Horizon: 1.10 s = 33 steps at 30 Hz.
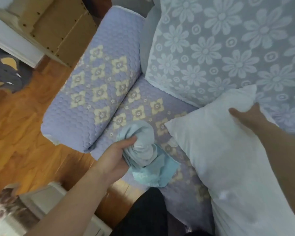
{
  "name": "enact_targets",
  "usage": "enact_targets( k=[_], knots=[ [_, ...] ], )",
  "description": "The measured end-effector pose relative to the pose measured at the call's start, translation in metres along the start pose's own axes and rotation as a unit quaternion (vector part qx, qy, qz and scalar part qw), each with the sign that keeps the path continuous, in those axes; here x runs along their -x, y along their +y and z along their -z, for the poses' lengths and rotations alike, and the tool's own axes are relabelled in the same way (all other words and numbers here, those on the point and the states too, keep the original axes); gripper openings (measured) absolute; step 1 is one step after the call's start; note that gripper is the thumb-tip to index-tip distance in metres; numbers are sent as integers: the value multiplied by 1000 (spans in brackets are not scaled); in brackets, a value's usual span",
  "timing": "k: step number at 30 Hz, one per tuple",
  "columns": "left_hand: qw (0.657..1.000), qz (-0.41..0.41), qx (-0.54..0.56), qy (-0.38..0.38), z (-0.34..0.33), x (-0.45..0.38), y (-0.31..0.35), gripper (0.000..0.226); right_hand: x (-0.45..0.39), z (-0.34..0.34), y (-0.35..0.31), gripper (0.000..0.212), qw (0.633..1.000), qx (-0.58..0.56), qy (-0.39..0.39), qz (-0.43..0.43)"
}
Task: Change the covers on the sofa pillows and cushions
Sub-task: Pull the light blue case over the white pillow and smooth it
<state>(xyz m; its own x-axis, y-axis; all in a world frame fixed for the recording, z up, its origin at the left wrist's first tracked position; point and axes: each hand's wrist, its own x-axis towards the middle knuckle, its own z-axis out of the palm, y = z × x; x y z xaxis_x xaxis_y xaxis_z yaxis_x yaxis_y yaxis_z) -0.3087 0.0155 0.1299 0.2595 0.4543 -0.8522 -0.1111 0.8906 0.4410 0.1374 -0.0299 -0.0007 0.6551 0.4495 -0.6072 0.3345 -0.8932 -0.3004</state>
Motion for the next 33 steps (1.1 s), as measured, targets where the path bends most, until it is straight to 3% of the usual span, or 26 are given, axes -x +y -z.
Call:
enact_targets(
  k=[3,7,10,13,18,20,21,22,24,26,31,33],
  knots=[
    [1000,-14,-17,-7,-7,-4,1,38,35,-22,4,97,997,-45,-37,57],
    [997,-59,-50,31,-33,11,5,37,157,-31,16,70,979,-27,42,195],
    [986,-90,-141,23,-62,37,-3,33,243,-34,29,50,946,64,95,302],
    [966,-121,-227,-16,-94,84,-27,24,299,-24,37,66,909,92,167,372],
    [913,-157,-370,-73,-96,147,-75,31,345,-13,55,66,862,138,223,434],
    [904,-161,-389,-71,-88,164,-90,18,356,-12,70,63,857,150,220,440],
    [897,-164,-402,-86,-85,171,-95,25,363,-9,77,63,858,153,220,439],
    [882,-182,-424,-98,-82,177,-98,28,369,-7,84,63,859,157,218,435],
    [835,-209,-495,-116,-82,192,-103,10,380,-5,96,62,857,161,222,437],
    [791,-251,-541,-136,-80,201,-106,26,389,-4,106,64,851,174,216,447],
    [767,-329,-540,-107,-85,212,-107,21,407,-4,123,71,843,205,188,461],
    [719,-315,-608,-116,-88,209,-114,13,412,-6,123,54,839,215,179,467]
  ],
)
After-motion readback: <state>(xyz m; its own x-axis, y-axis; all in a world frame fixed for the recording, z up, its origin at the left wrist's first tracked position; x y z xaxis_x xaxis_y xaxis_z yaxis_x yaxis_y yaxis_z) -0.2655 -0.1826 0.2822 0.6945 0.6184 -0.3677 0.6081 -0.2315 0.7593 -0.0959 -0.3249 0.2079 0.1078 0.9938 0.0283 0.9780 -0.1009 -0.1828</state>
